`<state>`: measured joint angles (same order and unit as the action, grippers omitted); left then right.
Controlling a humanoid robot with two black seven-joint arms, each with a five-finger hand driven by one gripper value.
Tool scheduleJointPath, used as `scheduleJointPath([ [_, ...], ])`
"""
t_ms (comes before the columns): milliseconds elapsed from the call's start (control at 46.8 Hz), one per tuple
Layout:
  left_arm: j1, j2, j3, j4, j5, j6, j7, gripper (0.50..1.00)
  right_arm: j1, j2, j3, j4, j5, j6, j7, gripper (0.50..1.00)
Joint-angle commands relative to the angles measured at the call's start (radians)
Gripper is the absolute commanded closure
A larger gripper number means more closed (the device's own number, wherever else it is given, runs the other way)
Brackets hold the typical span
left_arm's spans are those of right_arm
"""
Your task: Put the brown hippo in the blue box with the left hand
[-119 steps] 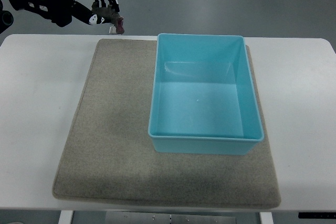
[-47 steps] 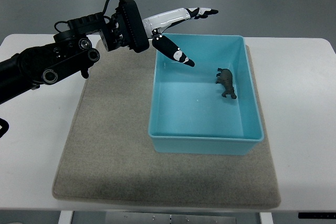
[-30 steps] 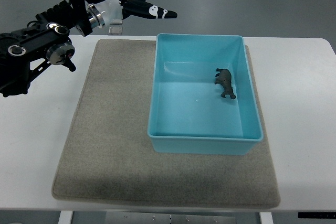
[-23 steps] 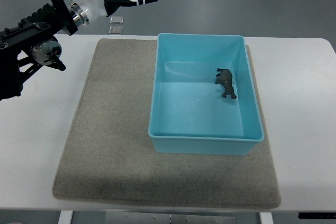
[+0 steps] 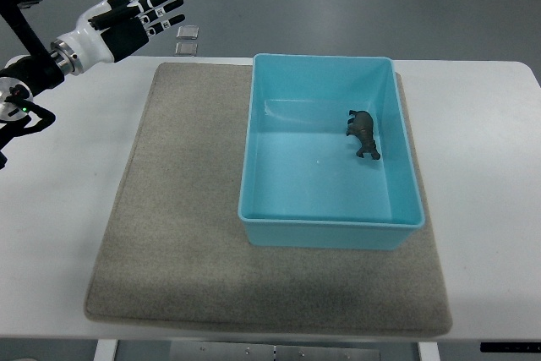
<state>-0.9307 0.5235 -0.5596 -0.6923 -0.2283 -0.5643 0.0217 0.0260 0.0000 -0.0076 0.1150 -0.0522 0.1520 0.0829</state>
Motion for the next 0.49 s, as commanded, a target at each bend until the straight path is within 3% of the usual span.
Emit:
scheduleJointPath([
  [0, 0.032, -0.003, -0.098, 0.002, -0.034, -0.003, 0.081, 0.5, 0.0, 0.0, 0.0, 0.0, 0.0, 0.0, 0.0, 0.564],
  [150, 0.056, -0.003, -0.184, 0.007, -0.141, 0.0, 0.196, 0.5, 0.0, 0.0, 0.0, 0.0, 0.0, 0.0, 0.0, 0.564],
  [470, 0.059, 0.004, -0.186, 0.053, -0.195, 0.004, 0.219, 0.5, 0.0, 0.0, 0.0, 0.0, 0.0, 0.0, 0.0, 0.564],
])
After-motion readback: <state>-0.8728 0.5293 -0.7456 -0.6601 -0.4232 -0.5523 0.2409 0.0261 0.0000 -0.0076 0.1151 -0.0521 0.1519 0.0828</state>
